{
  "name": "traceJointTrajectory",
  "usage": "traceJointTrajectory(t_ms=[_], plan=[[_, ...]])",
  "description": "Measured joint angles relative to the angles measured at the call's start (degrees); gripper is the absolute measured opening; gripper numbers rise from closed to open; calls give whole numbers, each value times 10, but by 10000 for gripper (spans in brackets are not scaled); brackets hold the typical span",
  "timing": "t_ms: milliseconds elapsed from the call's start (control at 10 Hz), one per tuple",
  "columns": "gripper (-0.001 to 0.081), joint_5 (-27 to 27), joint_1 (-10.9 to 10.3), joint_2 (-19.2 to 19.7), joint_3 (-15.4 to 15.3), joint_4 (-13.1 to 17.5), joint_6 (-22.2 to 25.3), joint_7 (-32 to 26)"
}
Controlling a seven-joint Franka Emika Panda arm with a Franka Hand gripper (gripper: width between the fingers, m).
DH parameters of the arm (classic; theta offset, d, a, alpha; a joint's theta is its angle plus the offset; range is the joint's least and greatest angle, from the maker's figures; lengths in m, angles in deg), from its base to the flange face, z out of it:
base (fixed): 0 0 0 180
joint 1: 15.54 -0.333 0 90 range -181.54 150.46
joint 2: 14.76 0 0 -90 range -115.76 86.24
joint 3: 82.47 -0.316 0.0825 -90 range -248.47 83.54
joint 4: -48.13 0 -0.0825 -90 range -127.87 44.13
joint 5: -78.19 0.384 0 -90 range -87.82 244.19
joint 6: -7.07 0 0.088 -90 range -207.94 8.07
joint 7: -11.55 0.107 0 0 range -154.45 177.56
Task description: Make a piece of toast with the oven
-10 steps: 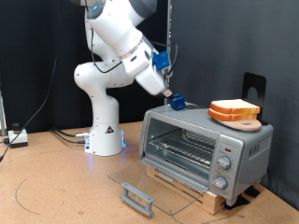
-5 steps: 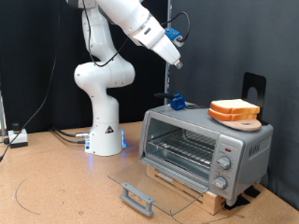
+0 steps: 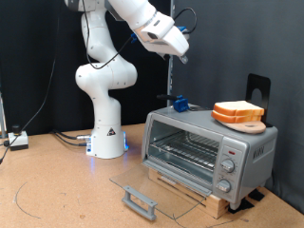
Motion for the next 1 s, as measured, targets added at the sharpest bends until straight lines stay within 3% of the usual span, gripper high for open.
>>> traceJointTrajectory(t_ms=[300,400,700,1000], plan=[[807,14,2,-80,-2,-43,9,21],[807,7,2,-78,-4,-43,5,21],[807,-3,20,-119,-45,-80,-77,43],[807,-1,65,-209,-75,-131,-85,174]])
